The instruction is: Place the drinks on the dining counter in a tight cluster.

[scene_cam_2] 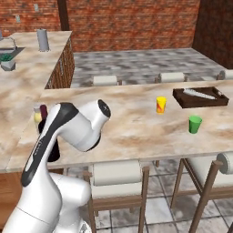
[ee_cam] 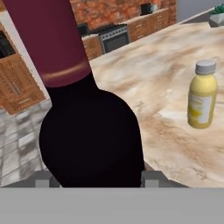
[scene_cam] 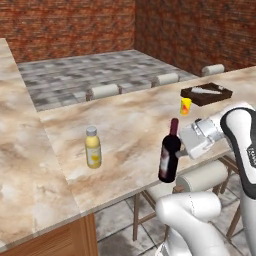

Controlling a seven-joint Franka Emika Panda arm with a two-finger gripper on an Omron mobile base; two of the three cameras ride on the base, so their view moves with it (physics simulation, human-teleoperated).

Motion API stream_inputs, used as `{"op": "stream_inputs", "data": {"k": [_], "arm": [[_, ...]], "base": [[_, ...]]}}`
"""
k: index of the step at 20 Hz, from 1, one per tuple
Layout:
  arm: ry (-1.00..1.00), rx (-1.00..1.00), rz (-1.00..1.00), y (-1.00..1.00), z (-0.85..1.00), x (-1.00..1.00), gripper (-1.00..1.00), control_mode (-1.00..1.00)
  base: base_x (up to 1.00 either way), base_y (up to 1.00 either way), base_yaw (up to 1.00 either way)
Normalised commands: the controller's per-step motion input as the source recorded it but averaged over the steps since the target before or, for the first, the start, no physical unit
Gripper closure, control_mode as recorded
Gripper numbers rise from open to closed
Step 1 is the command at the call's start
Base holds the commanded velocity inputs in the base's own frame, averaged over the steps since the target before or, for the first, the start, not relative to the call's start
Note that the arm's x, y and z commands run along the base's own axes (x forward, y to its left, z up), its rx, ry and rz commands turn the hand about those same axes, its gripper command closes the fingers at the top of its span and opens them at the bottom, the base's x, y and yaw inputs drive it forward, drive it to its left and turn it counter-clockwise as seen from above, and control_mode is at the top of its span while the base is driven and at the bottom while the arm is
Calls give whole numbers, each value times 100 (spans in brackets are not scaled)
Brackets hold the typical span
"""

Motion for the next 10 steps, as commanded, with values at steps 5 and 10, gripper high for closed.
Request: {"op": "stream_inputs", "data": {"k": [5, 10], "arm": [[38, -16, 0, 29, 13, 49, 100, -100], [41, -16, 0, 21, 21, 70, 100, -100]], "base": [[0, 0, 0], [0, 0, 0]]}}
